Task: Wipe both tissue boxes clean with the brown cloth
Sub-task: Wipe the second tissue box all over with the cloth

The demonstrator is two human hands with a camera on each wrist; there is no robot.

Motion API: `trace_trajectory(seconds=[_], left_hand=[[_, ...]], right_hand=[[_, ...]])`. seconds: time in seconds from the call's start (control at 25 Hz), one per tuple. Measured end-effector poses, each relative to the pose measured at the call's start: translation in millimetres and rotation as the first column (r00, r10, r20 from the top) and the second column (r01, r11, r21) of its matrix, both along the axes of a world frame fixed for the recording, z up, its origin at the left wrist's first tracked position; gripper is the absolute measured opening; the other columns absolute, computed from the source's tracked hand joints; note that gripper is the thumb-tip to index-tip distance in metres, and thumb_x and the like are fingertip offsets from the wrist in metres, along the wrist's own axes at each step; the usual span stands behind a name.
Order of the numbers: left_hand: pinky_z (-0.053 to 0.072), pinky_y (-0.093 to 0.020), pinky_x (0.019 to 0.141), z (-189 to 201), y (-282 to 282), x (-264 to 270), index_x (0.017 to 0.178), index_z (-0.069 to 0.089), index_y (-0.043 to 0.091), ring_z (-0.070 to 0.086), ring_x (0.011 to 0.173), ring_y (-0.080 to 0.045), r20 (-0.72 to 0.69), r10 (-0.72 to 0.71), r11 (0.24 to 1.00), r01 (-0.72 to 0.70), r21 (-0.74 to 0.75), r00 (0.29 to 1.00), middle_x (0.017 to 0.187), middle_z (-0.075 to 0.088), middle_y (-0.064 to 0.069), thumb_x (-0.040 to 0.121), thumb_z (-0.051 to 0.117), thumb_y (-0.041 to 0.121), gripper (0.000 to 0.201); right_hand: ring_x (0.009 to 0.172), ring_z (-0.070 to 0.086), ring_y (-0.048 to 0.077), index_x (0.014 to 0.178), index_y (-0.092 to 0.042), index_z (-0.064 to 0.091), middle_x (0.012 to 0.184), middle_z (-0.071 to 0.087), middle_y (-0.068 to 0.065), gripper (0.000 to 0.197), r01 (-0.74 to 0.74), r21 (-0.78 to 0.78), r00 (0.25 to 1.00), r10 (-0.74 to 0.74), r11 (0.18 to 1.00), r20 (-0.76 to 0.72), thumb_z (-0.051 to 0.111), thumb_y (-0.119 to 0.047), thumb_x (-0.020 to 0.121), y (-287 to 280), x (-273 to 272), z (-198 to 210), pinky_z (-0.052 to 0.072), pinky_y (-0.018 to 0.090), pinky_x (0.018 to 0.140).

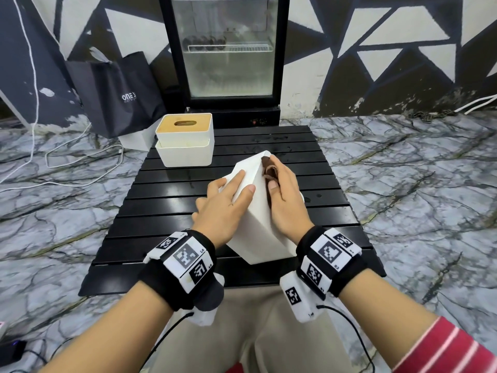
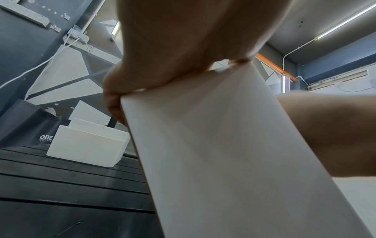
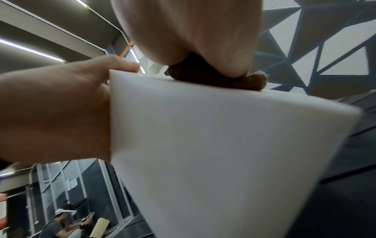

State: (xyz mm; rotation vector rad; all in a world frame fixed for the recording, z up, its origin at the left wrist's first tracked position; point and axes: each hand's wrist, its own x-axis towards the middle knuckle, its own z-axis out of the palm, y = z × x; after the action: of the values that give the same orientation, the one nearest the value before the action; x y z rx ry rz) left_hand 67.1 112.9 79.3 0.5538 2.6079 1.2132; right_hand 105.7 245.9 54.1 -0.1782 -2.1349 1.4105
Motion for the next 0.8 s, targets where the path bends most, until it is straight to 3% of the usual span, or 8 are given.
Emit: trace_trajectory(seconds=[0.24,0.4,0.52,0.64,0.8], left_hand=[[0.016,-0.042,0.114,-2,0,-1,0.136,0.028,0.056,0.024,0.131,-0.021,0.011,-0.003,1.000,0.003,0.016,1.000,0.145,0.027,0.009,0.053,0.016,0.082,0.088],[0.015,-0.036,0.107,-4,-2,-3,0.136,0.028,0.057,0.023,0.132,-0.020,0.006,0.008,1.000,-0.008,0.008,1.000,0.145,0.028,0.009,0.054,0.013,0.082,0.087],[0.017,-0.039,0.110,-5,-1,-2,0.137,0.027,0.055,0.023,0.134,-0.019,-0.032,-0.010,1.000,0.009,-0.016,0.999,0.147,0.028,0.012,0.056,0.012,0.082,0.087],[0.021,-0.045,0.112,-1,1,2,0.137,0.028,0.055,0.026,0.132,-0.020,-0.017,0.012,1.000,-0.012,-0.008,1.000,0.146,0.027,0.010,0.054,0.014,0.081,0.088],[0.023,-0.041,0.104,8,7,15,0.137,0.025,0.057,0.030,0.126,-0.025,-0.057,0.005,0.995,-0.011,-0.104,0.998,0.147,0.023,0.010,0.067,0.020,0.074,0.072]], right_hand=[[0.131,0.031,0.019,0.141,-0.023,0.025,0.139,0.032,0.005,0.047,0.118,-0.047,0.971,-0.106,0.992,0.215,0.032,-0.010,0.097,26,4,-21,0.021,0.032,0.112],[0.133,0.028,0.019,0.141,-0.020,0.027,0.142,0.032,0.005,0.047,0.152,-0.041,0.971,-0.141,0.988,0.190,0.033,-0.007,0.096,16,17,-29,0.019,0.035,0.114],[0.134,0.026,0.015,0.139,-0.019,0.031,0.141,0.034,0.000,0.047,0.141,-0.029,0.982,-0.136,0.990,0.132,0.035,-0.005,0.094,2,22,-26,0.019,0.035,0.114],[0.132,0.025,0.010,0.139,-0.017,0.031,0.131,0.034,-0.012,0.046,0.101,-0.069,0.990,-0.094,0.992,0.108,0.035,-0.005,0.095,-8,24,-16,0.018,0.026,0.112],[0.123,0.029,0.000,0.138,-0.019,0.033,0.126,0.037,-0.019,0.046,0.058,-0.108,0.998,-0.054,0.992,0.037,0.034,-0.003,0.094,-19,26,3,0.021,0.011,0.103]])
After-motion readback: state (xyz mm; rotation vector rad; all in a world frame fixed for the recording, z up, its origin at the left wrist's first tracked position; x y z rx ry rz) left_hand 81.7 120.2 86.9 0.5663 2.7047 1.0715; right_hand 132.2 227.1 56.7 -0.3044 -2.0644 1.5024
